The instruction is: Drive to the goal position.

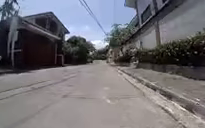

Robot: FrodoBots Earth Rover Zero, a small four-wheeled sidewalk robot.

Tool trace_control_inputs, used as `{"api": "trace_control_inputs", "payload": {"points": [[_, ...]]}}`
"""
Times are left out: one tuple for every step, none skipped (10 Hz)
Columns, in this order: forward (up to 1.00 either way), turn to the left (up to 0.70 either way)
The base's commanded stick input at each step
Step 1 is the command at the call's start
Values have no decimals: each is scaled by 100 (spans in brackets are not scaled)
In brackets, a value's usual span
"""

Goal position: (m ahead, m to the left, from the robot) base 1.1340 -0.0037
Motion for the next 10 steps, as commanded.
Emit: {"api": "trace_control_inputs", "payload": {"points": [[100,0],[100,0],[100,0],[100,0],[100,0],[100,0],[100,0],[100,0],[100,0],[100,0]]}}
